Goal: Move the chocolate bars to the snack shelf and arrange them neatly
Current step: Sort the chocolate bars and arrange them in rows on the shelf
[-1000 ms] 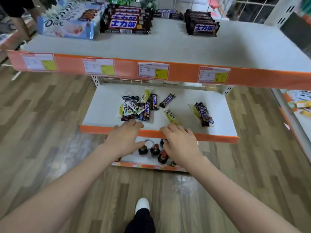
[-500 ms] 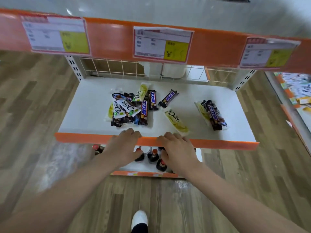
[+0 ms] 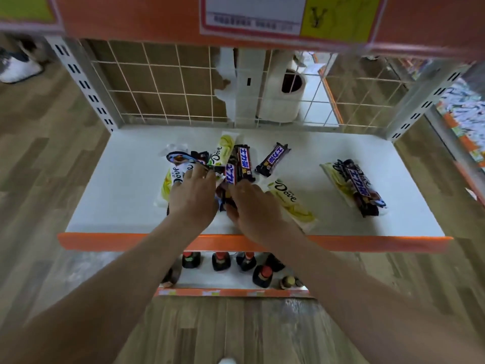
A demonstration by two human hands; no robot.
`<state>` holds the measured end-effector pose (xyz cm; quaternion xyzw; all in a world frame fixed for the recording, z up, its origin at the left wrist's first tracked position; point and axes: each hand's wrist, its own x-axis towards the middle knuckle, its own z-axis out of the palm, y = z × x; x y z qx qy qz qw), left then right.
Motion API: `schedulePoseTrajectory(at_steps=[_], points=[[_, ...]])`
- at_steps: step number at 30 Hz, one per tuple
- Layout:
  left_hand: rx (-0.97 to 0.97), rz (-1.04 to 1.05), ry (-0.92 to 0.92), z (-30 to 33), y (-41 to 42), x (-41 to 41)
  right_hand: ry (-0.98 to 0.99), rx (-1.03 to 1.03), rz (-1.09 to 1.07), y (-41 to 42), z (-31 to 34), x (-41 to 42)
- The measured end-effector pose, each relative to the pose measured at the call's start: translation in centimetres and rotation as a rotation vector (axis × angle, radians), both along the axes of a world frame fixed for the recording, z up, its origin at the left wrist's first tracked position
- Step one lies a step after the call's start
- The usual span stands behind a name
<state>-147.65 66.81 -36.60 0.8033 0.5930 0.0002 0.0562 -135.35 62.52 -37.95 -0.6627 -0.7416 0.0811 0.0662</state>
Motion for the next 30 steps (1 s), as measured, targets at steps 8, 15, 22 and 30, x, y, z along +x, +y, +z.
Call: schedulePoseTrajectory(at_steps=[8,15,22,30], points=[[0.051,-0.093,0.046,-2.5,-0.5,-0.2,-0.028,0.024,-0.086,-0.2,-2.0,-0.3],[0.096,-0.109,0.105,-2.8,-3.1,-0.2,-0.108,0.001,-0.128,-1.3,-1.4,1.7],[0.066,-0.045,0.06,-1.4,-2.6,-0.9,-0.198,-0.023,-0.207,-2.9,0.2,4.4],[-0.019,0.083,-0.07,-1.5,-2.3,-0.4,-0.176,-0.146,-0.227,-1.2,0.2,4.5]])
